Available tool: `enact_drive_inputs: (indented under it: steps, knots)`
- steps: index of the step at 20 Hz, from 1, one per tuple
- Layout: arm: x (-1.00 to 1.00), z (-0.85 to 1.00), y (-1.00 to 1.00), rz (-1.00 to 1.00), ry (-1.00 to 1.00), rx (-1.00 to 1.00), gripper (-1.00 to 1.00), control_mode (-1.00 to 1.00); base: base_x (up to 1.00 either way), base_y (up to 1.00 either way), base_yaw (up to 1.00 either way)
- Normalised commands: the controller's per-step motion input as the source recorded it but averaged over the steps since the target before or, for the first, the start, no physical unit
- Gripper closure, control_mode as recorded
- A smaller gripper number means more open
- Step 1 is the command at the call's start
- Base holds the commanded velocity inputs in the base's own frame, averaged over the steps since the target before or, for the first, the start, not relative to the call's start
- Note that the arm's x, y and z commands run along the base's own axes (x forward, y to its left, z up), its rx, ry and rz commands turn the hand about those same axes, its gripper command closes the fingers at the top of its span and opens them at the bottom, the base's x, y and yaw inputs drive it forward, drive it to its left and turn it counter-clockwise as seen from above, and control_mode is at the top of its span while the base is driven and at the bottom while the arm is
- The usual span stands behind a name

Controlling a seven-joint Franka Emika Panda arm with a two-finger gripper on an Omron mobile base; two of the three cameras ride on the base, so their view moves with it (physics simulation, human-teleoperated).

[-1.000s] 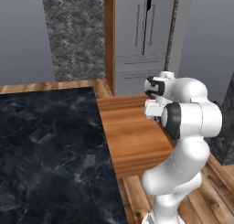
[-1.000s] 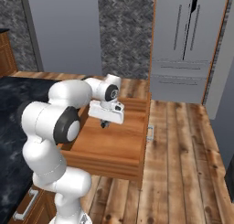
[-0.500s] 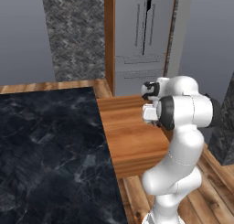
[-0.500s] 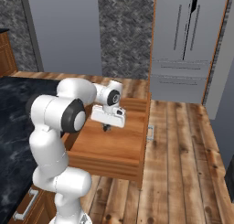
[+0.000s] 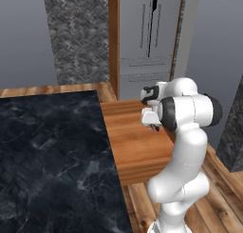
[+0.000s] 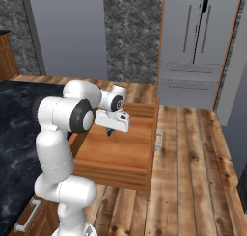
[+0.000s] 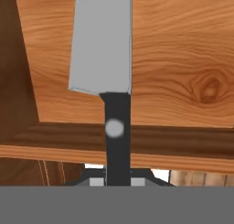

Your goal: Pick up the metallic utensils from the counter and place them in the open drawer. Make sure not to pick up any wooden utensils.

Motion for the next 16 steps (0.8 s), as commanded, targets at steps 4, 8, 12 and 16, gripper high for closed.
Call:
enact_drive_inputs:
  steps: [4, 8, 12, 16]
  knots:
    - [0.23, -0.27, 0.05, 0.00, -0.14, 0.00, 1.00, -1.00, 0.00, 0.00, 0.00]
    - [0.02, -0.38, 0.00, 0.03, -0.13, 0.00, 1.00, -1.00, 0.00, 0.00, 0.00]
    - [0.00, -0.40, 0.00, 0.05, -0.10, 0.00, 1.00, -1.00, 0.00, 0.00, 0.00]
    - [0.00, -0.39, 0.00, 0.04, -0.11, 0.00, 1.00, -1.00, 0.00, 0.00, 0.00]
